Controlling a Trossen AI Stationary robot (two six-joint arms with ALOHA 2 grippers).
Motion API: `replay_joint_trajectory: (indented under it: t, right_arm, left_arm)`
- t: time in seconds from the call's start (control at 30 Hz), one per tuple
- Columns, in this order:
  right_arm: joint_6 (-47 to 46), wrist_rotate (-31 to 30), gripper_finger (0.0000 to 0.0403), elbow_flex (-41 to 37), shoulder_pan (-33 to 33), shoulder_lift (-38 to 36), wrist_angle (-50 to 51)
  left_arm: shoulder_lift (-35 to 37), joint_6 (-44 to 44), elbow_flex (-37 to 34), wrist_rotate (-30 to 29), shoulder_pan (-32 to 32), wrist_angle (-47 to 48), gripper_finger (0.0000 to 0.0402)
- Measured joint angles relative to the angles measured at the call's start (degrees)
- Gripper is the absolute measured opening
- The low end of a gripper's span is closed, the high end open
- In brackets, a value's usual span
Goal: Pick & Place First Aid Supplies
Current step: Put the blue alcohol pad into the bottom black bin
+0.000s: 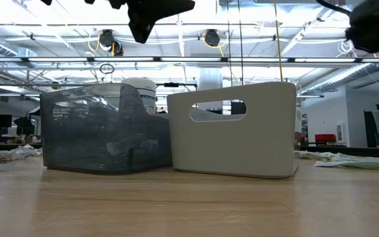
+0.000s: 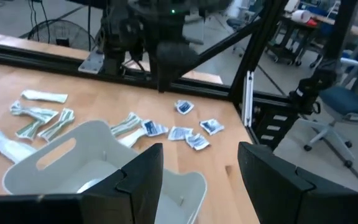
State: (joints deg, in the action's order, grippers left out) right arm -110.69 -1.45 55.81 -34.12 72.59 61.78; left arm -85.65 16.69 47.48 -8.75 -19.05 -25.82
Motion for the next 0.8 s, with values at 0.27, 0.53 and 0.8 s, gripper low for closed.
replay_joint_trajectory:
  t: [0.27,0.53,0.8]
  right_arm:
    - [-2.65,0.00,0.0238,0.00,-2.09,7.34,-2.81]
    - [-1.63,-0.21,0.0238,0.00,-2.02,14.92,-8.53]
    - [-2.89,-1.53,0.0237,-0.40,-2.00,19.37,-9.16]
  left_arm:
    - [-0.09,1.54,-0.02,1.78,0.00,0.37,0.0214]
    - [-0.09,1.86,-0.02,1.81,0.00,0.14,0.0214]
    - [-0.09,3.34,-0.02,2.57,0.00,0.10,0.0214]
